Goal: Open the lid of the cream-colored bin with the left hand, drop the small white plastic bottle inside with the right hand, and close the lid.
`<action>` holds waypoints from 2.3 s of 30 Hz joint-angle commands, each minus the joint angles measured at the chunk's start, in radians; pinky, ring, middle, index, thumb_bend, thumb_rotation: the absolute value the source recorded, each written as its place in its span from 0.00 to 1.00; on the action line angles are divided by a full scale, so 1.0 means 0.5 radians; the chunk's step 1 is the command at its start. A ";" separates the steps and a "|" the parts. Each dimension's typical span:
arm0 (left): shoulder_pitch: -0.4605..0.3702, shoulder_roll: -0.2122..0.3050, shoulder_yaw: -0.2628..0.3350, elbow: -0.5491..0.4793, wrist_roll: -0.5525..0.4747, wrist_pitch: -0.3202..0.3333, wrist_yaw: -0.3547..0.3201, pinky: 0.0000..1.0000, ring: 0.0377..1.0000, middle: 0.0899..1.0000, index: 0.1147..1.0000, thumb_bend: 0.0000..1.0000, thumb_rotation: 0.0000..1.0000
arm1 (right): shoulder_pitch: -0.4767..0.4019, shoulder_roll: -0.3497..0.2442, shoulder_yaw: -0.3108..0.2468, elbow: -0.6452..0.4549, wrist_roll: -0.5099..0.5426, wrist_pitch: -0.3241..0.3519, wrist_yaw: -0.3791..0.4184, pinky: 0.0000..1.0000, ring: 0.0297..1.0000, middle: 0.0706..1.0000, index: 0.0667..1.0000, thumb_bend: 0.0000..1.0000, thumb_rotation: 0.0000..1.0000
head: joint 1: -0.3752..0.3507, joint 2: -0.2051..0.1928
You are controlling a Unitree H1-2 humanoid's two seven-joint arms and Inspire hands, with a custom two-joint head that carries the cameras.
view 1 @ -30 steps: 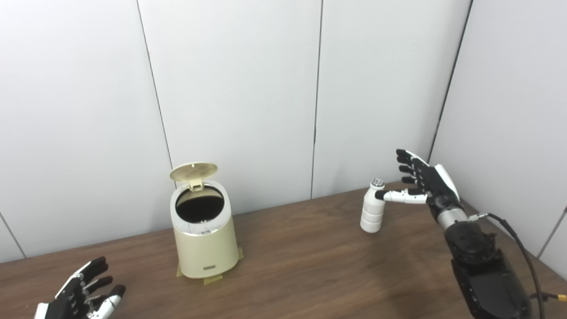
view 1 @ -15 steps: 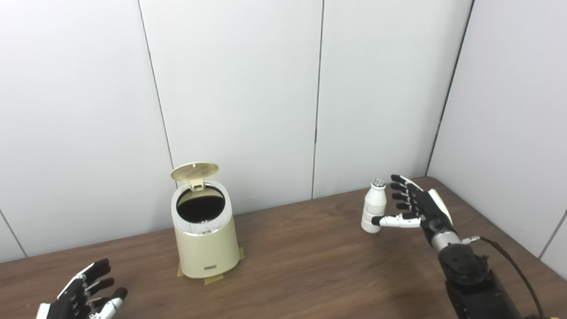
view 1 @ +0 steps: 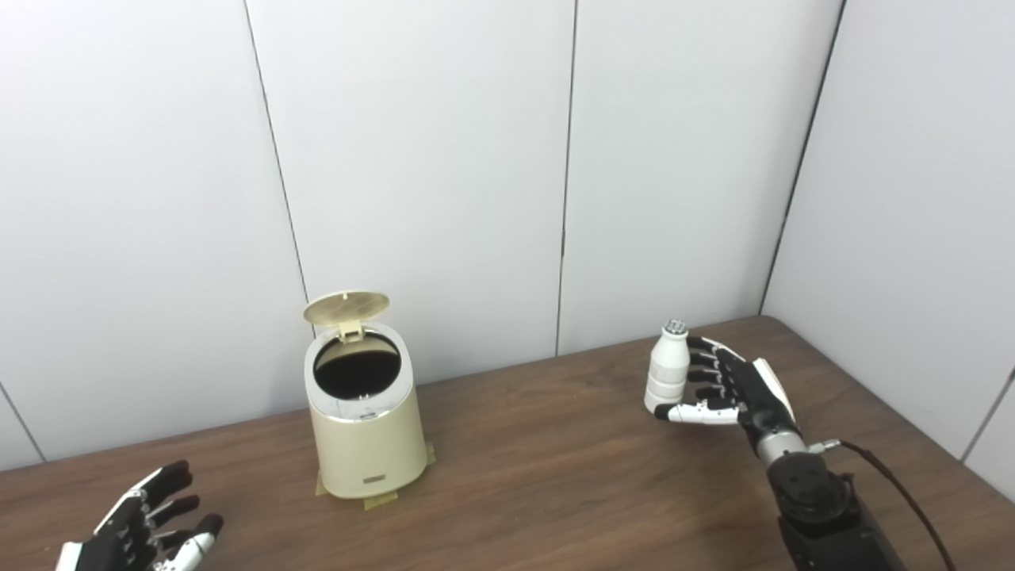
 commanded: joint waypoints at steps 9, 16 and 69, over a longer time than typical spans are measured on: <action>-0.069 0.020 0.000 -0.090 0.008 -0.016 0.005 0.63 0.78 0.82 0.82 0.53 0.10 | -0.137 -0.013 0.007 0.004 -0.054 -0.140 -0.132 0.65 0.72 0.77 0.80 0.78 0.06 | 0.000 0.006; -0.061 0.017 -0.007 -0.111 0.019 0.000 0.007 0.63 0.78 0.82 0.83 0.51 0.05 | -0.174 0.006 0.008 0.082 -0.073 -0.231 -0.207 0.57 0.67 0.72 0.77 0.77 0.03 | 0.005 0.012; -0.072 -0.068 -0.075 0.121 0.096 -0.196 0.064 0.59 0.72 0.78 0.80 0.64 0.15 | -0.681 0.326 0.534 -0.462 -0.479 -0.202 -0.113 0.36 0.41 0.43 0.45 0.53 0.00 | 0.500 -0.011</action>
